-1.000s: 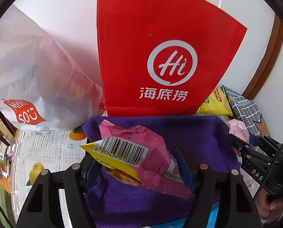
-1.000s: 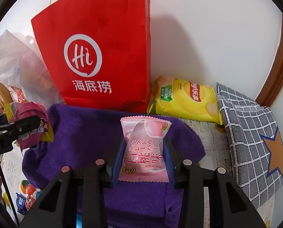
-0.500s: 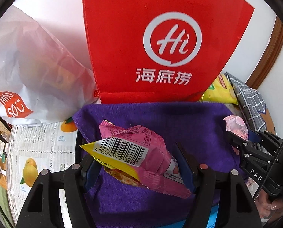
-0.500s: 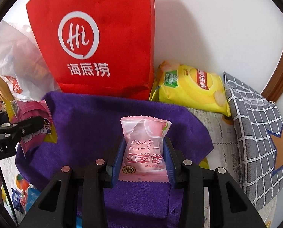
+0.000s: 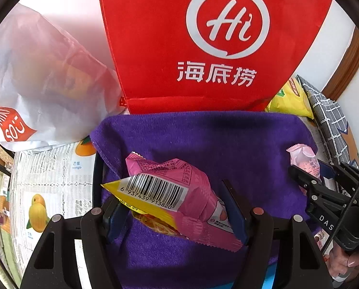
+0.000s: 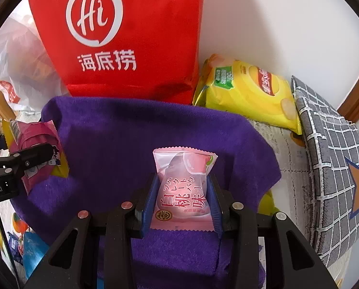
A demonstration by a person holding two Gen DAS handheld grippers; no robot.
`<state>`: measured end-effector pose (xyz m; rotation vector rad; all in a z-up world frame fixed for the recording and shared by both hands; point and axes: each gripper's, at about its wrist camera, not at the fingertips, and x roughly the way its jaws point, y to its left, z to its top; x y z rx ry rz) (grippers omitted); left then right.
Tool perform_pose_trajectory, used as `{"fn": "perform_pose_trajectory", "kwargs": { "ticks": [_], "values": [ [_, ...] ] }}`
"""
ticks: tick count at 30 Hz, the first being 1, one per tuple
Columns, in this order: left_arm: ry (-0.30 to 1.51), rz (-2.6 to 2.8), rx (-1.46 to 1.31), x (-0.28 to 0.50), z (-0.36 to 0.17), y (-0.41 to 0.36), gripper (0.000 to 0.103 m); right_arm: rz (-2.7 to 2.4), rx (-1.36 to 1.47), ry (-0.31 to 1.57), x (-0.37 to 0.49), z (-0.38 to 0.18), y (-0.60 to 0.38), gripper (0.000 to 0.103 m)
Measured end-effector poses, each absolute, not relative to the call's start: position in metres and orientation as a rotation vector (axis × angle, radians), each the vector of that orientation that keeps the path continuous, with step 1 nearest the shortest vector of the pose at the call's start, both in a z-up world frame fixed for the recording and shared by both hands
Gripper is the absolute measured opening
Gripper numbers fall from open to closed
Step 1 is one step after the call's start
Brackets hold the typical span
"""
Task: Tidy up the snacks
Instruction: 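Open the right tool to drop the candy while the left tool releases the chip bag onto the towel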
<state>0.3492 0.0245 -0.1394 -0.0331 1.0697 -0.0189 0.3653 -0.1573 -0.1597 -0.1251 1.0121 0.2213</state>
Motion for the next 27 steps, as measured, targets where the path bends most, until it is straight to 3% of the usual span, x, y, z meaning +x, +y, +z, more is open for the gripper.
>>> {"fn": "perform_pose_trajectory", "kwargs": {
  "ticks": [11, 17, 19, 24, 27],
  "values": [
    [1.113, -0.021, -0.037, 0.353, -0.145, 0.023, 0.070, 0.204, -0.129, 1.049, 0.367, -0.162, -0.157, 0.041],
    [1.063, -0.026, -0.037, 0.348, -0.127, 0.021, 0.079, 0.198, -0.111, 0.978, 0.354, -0.134, -0.158, 0.064],
    [1.037, -0.025, -0.027, 0.344, -0.119, 0.020, 0.079, 0.188, -0.088, 0.951, 0.349, -0.121, -0.161, 0.078],
    [0.966, -0.027, -0.026, 0.330, -0.094, 0.021, 0.079, 0.173, -0.076, 0.890, 0.330, -0.093, -0.159, 0.087],
    [0.903, -0.034, -0.026, 0.316, -0.074, 0.021, 0.079, 0.134, -0.097, 0.839, 0.317, -0.077, -0.162, 0.087]
  ]
}}
